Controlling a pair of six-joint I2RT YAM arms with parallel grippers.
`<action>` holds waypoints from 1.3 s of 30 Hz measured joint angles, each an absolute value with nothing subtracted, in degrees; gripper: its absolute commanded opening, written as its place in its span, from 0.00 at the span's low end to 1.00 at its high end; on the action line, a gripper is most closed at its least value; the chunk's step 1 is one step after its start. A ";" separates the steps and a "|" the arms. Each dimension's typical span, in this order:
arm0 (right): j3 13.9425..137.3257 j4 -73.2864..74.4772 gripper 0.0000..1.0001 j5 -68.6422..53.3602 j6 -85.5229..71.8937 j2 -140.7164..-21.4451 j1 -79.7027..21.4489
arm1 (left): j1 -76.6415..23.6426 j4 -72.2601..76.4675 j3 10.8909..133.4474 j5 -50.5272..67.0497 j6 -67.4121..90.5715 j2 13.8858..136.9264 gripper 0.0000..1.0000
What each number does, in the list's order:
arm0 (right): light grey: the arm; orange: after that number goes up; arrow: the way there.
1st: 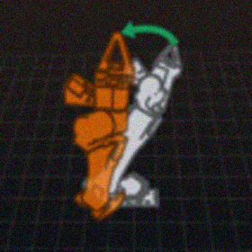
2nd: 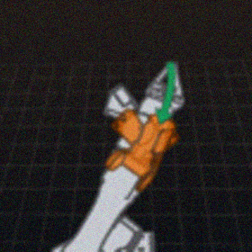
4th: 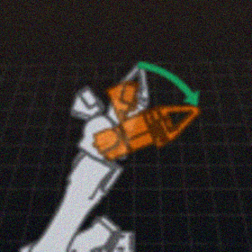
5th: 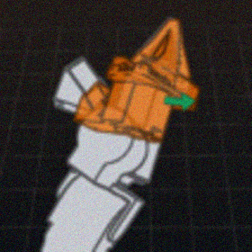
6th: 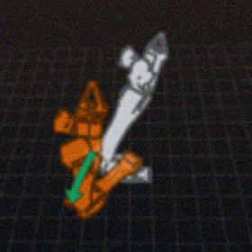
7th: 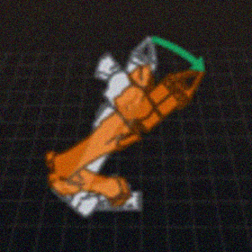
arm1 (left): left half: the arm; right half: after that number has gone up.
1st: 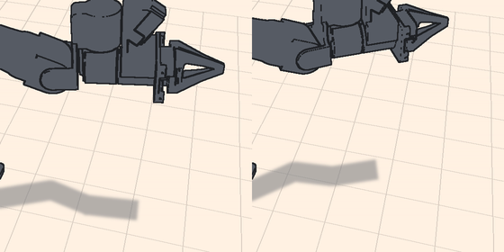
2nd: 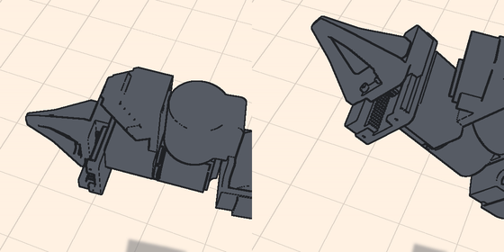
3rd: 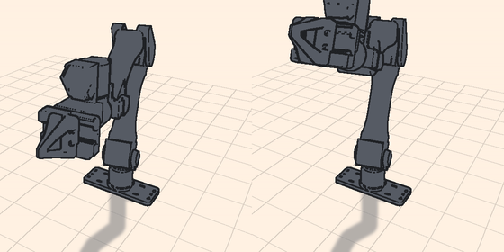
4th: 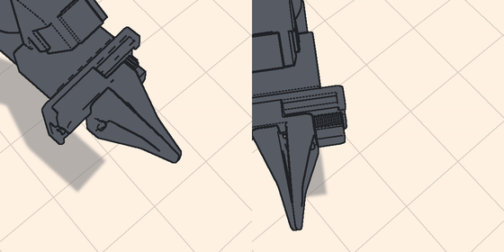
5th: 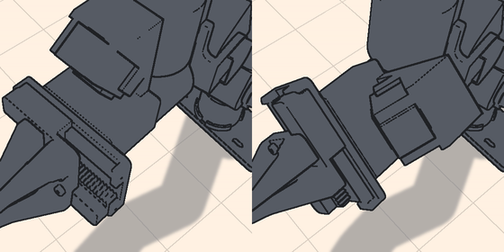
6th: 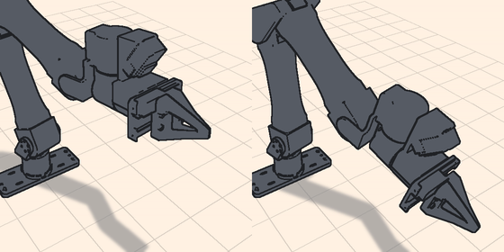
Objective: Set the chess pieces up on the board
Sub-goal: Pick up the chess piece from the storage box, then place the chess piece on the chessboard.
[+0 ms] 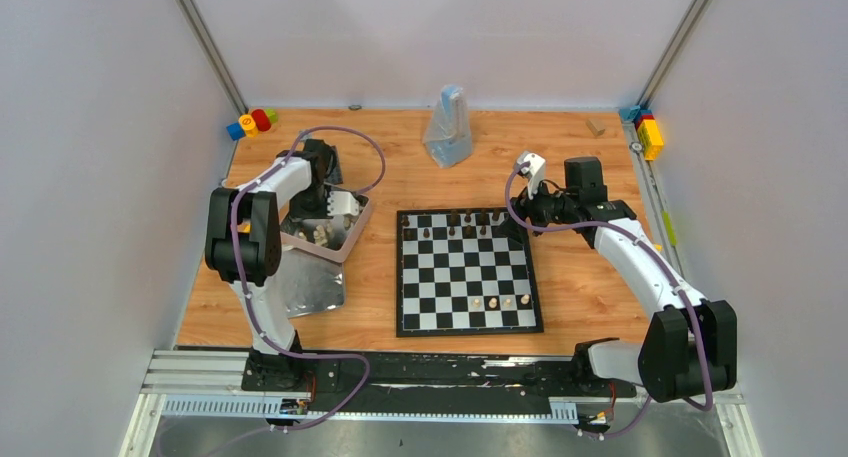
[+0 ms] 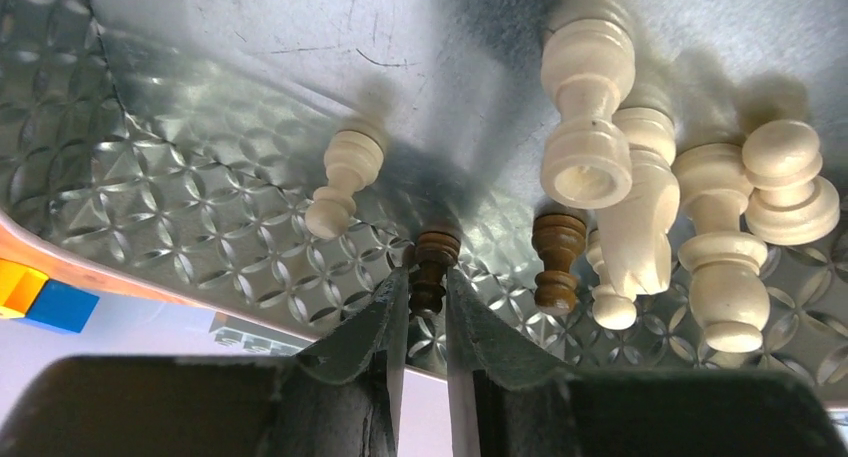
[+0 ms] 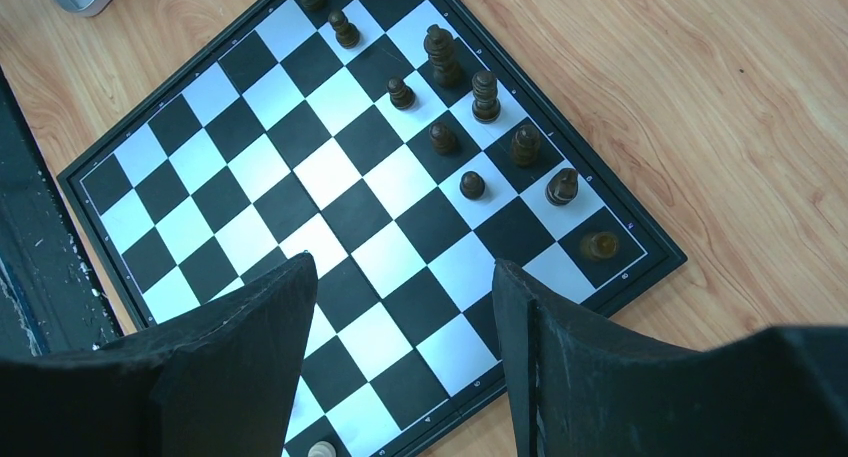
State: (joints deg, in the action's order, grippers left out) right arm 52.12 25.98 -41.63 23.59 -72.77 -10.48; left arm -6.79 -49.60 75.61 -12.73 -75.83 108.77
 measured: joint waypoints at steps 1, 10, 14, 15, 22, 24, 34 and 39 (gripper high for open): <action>52.14 26.00 0.66 -41.63 23.68 -72.79 -10.48 | -6.79 -49.78 75.61 -12.80 -75.83 108.77 0.23; 52.14 26.30 0.66 -41.63 24.01 -72.79 -10.48 | -7.25 -52.58 78.41 -12.53 -74.85 108.77 0.10; 52.14 26.37 0.66 -41.63 24.12 -72.93 -10.48 | -7.81 -54.50 80.55 -11.97 -73.52 108.51 0.08; 52.14 26.41 0.66 -41.63 24.12 -72.99 -10.48 | -8.01 -55.16 81.03 -11.77 -73.12 108.29 0.08; 52.18 27.03 0.66 -41.60 24.14 -72.99 -10.48 | -10.72 -61.14 85.89 -9.96 -67.81 106.87 0.08; 52.31 27.18 0.66 -41.39 24.14 -72.99 -10.48 | -12.36 -62.87 87.35 -9.47 -65.63 106.39 0.08; 53.91 27.11 0.65 -35.66 23.18 -72.97 -10.46 | -26.92 -71.53 98.54 -6.48 -53.39 106.39 0.10; 54.08 26.94 0.65 -32.34 21.65 -72.40 -9.34 | -33.45 -74.63 111.18 -3.66 -46.39 112.55 0.11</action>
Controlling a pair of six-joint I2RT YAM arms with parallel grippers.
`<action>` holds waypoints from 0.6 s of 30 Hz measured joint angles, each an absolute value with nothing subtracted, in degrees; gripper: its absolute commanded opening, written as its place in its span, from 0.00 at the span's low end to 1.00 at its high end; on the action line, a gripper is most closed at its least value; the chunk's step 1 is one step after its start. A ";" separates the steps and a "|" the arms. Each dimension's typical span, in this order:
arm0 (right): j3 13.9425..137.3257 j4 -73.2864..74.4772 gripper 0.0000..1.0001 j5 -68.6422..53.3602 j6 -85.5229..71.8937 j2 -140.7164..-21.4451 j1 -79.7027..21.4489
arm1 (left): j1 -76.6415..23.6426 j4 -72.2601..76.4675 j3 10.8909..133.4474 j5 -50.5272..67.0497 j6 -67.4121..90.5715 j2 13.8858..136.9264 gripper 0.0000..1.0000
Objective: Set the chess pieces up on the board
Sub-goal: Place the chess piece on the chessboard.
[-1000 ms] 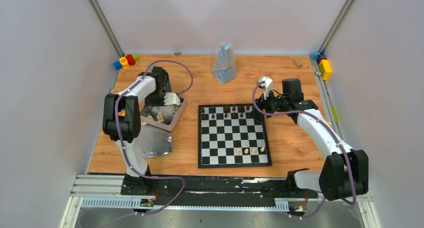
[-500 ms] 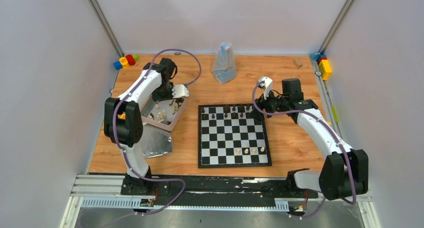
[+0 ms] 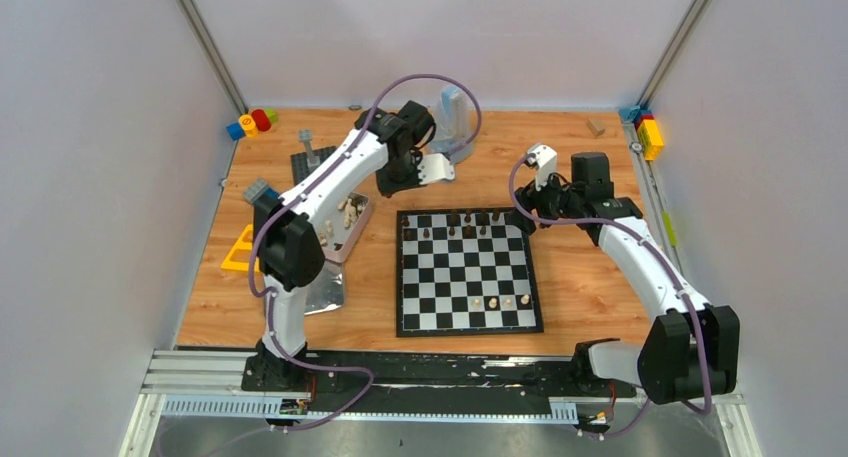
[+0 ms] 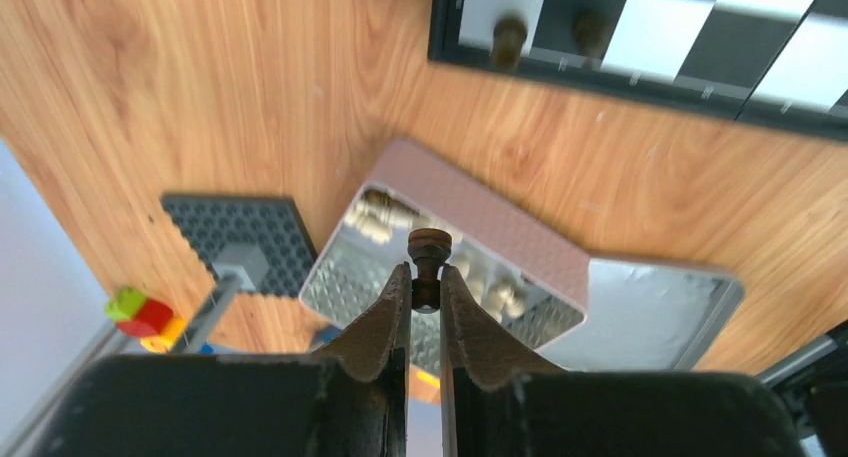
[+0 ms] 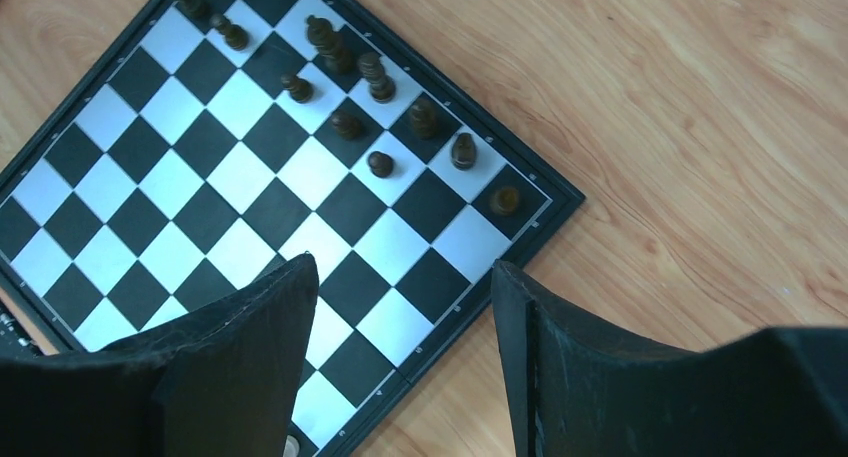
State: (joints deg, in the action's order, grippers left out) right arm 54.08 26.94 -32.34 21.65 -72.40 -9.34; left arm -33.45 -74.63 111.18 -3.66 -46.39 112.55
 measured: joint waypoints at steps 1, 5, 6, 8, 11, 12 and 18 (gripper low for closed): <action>54.08 26.92 0.65 -31.77 21.19 -72.18 -8.88 | -34.61 -75.44 113.56 -3.18 -45.30 114.19 0.11; 54.59 26.72 0.65 -29.93 19.68 -71.22 -5.76 | -38.44 -77.58 120.73 -1.93 -41.34 120.73 0.11; 54.72 26.65 0.65 -29.63 19.31 -70.94 -4.62 | -39.29 -78.17 122.15 -1.78 -40.51 122.30 0.11; 54.81 26.28 0.65 -29.28 18.61 -70.26 -2.20 | -40.75 -78.98 124.40 -1.69 -39.07 125.12 0.11; 54.81 25.89 0.65 -29.04 17.72 -69.10 2.28 | -42.96 -79.85 127.26 -1.52 -37.41 128.95 0.11; 54.81 25.85 0.65 -29.02 17.50 -68.79 3.27 | -43.88 -80.12 128.11 -1.50 -36.88 130.19 0.10; 54.81 25.85 0.65 -29.26 16.58 -67.83 5.96 | -47.20 -80.55 130.26 -1.30 -35.59 133.71 0.10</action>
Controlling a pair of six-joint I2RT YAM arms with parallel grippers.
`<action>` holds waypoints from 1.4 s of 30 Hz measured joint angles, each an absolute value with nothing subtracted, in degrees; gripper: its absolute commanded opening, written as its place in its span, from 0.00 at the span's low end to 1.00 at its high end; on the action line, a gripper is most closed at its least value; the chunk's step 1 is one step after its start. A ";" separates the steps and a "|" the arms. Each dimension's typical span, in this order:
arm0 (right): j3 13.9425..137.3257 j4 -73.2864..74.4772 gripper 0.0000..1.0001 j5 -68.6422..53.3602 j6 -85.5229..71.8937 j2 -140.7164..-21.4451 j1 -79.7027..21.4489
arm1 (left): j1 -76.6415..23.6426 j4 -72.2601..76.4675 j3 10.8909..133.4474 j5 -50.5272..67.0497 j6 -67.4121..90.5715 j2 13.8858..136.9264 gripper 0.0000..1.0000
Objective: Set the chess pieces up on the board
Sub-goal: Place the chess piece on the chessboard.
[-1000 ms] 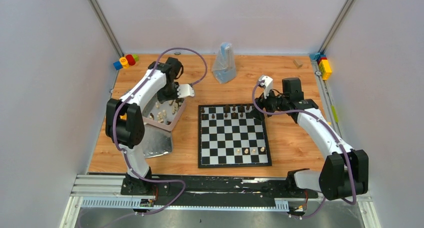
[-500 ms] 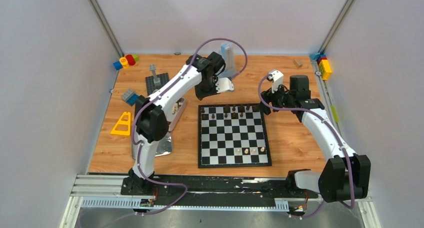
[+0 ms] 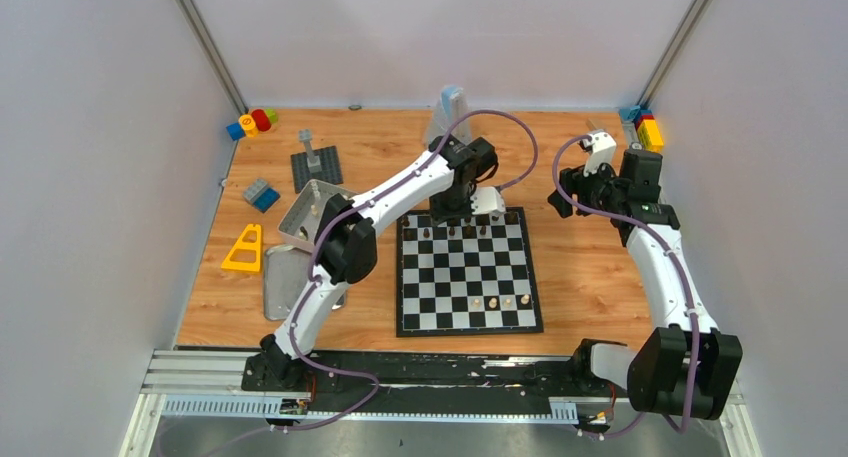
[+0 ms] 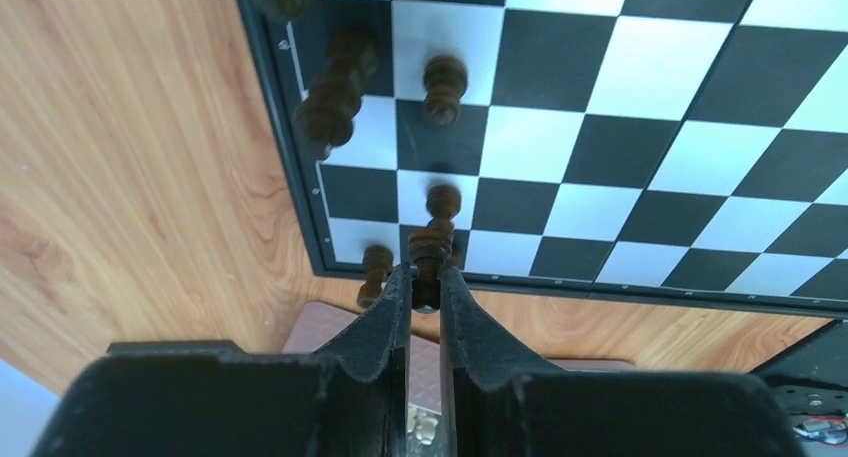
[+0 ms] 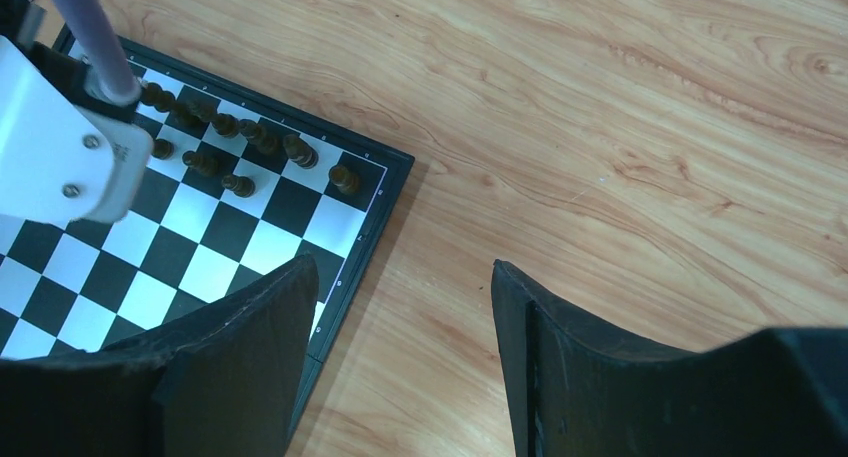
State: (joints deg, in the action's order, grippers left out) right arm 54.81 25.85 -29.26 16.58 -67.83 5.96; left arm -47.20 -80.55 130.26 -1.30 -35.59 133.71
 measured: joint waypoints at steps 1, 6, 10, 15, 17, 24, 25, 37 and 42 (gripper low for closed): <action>54.81 25.85 0.65 -29.34 16.56 -67.83 5.96 | -47.55 -80.58 130.34 -1.30 -35.42 134.02 0.10; 54.81 25.85 0.65 -29.65 16.56 -67.83 5.98 | -48.77 -80.58 130.65 -1.32 -34.72 135.70 0.11; 54.81 25.85 0.65 -30.11 16.56 -67.83 5.98 | -49.10 -80.51 130.67 -1.34 -34.46 136.84 0.11; 54.81 25.85 0.65 -30.48 16.56 -67.83 5.98 | -49.15 -80.49 130.69 -1.63 -34.11 137.64 0.11; 54.81 25.85 0.65 -30.55 16.56 -67.83 5.98 | -49.21 -80.44 130.72 -1.93 -34.00 137.86 0.11; 54.81 25.85 0.65 -30.76 16.56 -67.83 5.98 | -49.32 -80.14 131.72 -2.63 -33.74 138.72 0.11; 54.81 25.87 0.65 -30.92 16.56 -67.83 5.98 | -49.39 -80.01 131.87 -2.70 -33.74 138.82 0.11; 54.81 25.87 0.65 -31.57 16.58 -67.83 5.98 | -49.84 -79.66 133.47 -3.57 -33.76 140.77 0.12; 54.81 25.89 0.65 -31.59 16.58 -67.85 5.98 | -49.84 -79.66 133.47 -3.73 -33.76 140.81 0.14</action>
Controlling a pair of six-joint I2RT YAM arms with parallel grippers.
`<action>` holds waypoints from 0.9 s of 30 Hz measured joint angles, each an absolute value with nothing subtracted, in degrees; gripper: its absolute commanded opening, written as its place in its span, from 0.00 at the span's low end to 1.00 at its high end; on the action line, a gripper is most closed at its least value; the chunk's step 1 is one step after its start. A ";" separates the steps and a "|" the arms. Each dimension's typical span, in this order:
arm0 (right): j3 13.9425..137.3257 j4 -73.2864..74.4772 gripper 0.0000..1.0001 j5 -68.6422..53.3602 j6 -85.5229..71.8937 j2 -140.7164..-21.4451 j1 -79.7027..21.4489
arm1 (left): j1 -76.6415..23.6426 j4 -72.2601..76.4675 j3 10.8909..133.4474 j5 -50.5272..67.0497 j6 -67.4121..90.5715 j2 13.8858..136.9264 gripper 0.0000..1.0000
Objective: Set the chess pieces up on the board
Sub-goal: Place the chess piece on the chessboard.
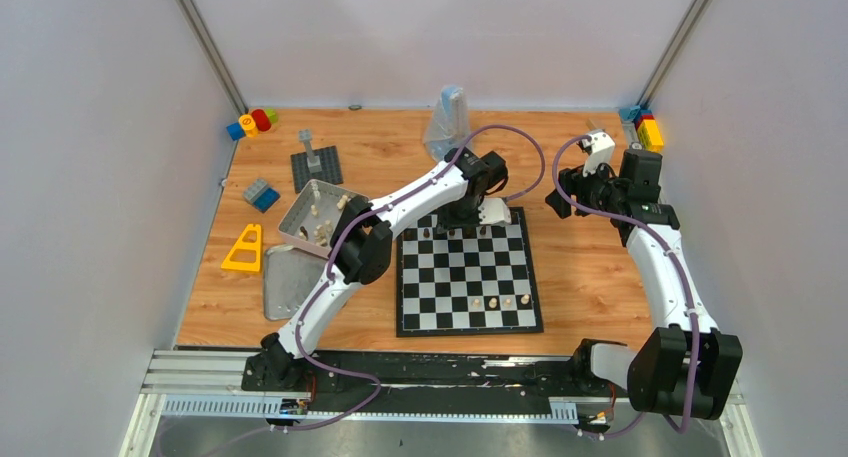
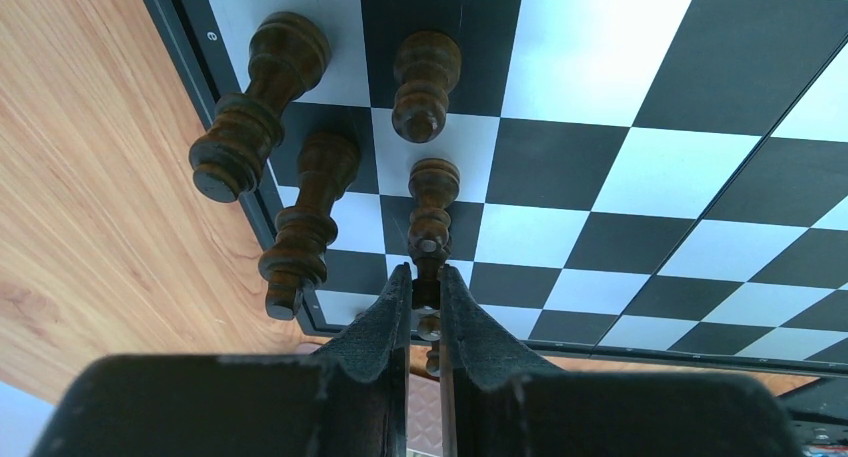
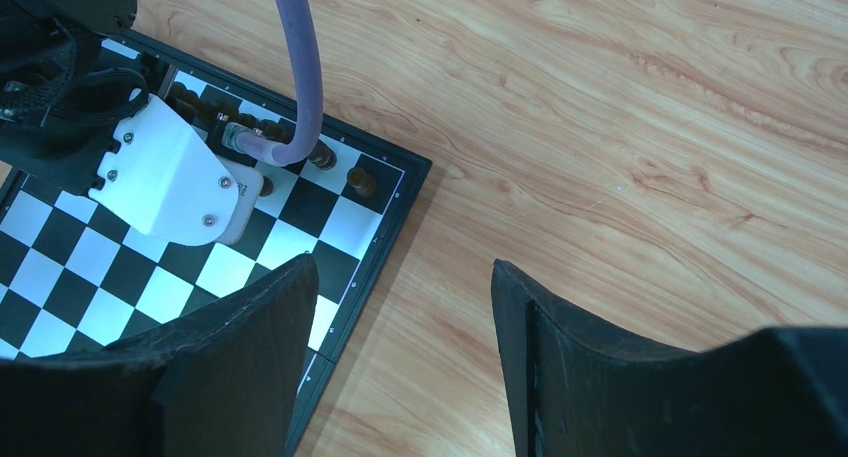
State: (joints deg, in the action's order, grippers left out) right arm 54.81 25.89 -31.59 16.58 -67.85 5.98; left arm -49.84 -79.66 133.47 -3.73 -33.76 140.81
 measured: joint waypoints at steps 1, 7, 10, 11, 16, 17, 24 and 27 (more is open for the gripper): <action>54.81 25.89 0.65 -31.59 16.58 -67.85 5.98 | -49.84 -79.68 133.47 -3.73 -33.78 140.81 0.15; 54.81 25.89 0.65 -31.62 16.58 -67.99 5.98 | -49.87 -79.68 133.47 -3.73 -33.78 140.81 0.20; 54.81 25.89 0.65 -31.62 16.58 -68.16 5.98 | -49.87 -79.68 133.47 -3.73 -33.76 140.81 0.22; 54.81 25.89 0.65 -31.62 16.58 -68.16 5.98 | -49.87 -79.68 133.47 -3.73 -33.76 140.81 0.23; 54.81 25.91 0.65 -31.62 16.58 -68.16 5.98 | -49.87 -79.66 133.47 -3.70 -33.74 140.84 0.25; 54.81 25.89 0.65 -31.62 16.58 -68.16 5.98 | -49.87 -79.66 133.47 -3.68 -33.76 140.84 0.25; 54.81 25.91 0.65 -31.64 16.60 -68.18 5.98 | -49.87 -79.59 133.47 -3.66 -33.74 140.84 0.29; 54.81 25.91 0.65 -31.64 16.60 -68.18 5.98 | -49.87 -79.55 133.47 -3.66 -33.74 140.84 0.31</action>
